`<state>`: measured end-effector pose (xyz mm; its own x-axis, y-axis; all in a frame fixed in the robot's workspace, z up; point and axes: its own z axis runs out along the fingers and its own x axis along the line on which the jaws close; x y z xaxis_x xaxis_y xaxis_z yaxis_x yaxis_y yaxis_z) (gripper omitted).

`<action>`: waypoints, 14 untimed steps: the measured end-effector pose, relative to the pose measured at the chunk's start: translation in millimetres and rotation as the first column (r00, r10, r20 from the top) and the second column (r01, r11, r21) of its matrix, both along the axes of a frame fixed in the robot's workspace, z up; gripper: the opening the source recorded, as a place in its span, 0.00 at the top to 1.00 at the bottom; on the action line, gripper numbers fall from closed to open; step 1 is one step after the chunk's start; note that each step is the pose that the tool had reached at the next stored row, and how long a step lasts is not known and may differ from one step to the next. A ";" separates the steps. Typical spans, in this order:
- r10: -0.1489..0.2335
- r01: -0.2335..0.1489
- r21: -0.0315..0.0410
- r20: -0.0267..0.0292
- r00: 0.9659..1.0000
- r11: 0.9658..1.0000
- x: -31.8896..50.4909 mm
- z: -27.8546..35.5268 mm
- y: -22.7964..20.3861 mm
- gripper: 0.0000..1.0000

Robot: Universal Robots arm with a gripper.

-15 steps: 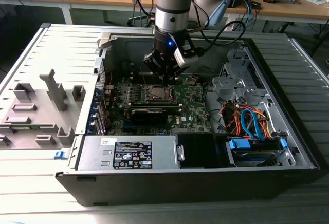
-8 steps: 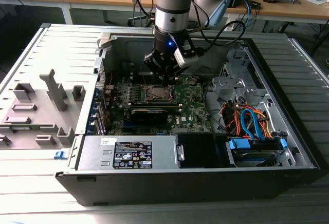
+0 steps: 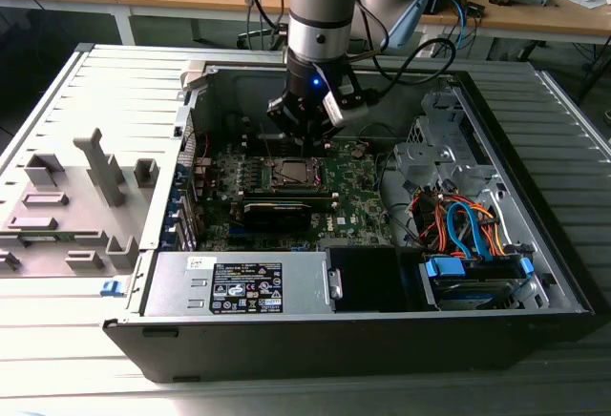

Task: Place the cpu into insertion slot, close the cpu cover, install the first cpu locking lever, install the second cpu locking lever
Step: 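Install the first cpu locking lever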

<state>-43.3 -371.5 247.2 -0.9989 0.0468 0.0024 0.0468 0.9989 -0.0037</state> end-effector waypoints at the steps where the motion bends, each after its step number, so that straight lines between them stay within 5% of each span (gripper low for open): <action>1: 0.002 -0.002 0.008 0.000 1.000 1.000 0.0 0.0 0.0 0.89; 4: 0.048 -0.048 0.013 0.000 0.999 0.999 0.0 0.0 0.0 0.89; 14: 0.049 -0.049 0.013 0.000 0.999 0.999 0.0 2.0 0.0 0.89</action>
